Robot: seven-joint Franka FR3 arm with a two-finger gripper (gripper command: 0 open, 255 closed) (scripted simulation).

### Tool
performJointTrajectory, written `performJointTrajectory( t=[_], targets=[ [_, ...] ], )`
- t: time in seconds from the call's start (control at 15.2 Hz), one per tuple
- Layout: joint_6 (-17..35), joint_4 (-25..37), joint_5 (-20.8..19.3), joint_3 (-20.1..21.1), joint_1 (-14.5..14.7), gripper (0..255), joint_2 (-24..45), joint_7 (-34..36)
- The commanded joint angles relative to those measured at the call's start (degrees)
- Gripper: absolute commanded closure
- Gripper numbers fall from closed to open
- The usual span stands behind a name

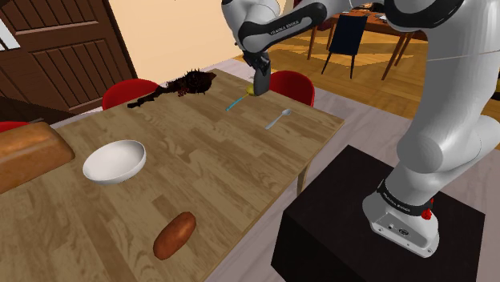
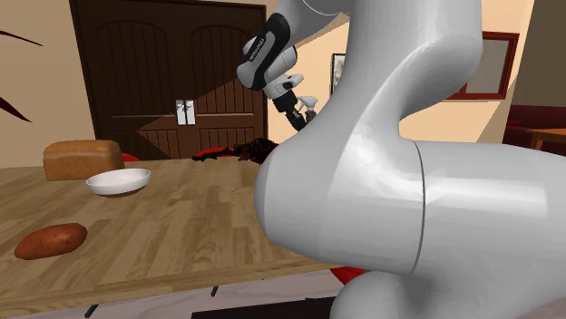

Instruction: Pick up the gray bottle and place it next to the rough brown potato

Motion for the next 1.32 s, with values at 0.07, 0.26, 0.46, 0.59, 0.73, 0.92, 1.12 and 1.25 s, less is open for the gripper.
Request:
performJointTrajectory(
  t=[0.07, 0.26, 0.46, 0.59, 0.73, 0.92, 1.12, 1.25],
  targets=[
    [-1.49, 1.18, 0.69, 0.29, -0.01, 255, -0.8, -1.17],
    [-3.05, 2.66, 1.23, 0.51, 0.11, 255, -1.32, -2.31],
    [-4.67, 4.29, 1.68, 0.69, 0.28, 255, -1.74, -3.45],
    [-5.79, 5.47, 1.94, 0.79, 0.44, 255, -1.95, -4.2],
    [-6.93, 6.72, 2.15, 0.88, 0.63, 255, -2.11, -4.95],
    [-8.72, 8.75, 2.39, 0.99, 0.98, 255, -2.25, -6.08],
    [-10.58, 10.97, 2.53, 1.06, 1.42, 255, -2.26, -7.21],
    [-11.87, 12.56, 2.55, 1.09, 1.76, 255, -2.18, -7.97]
  ],
)
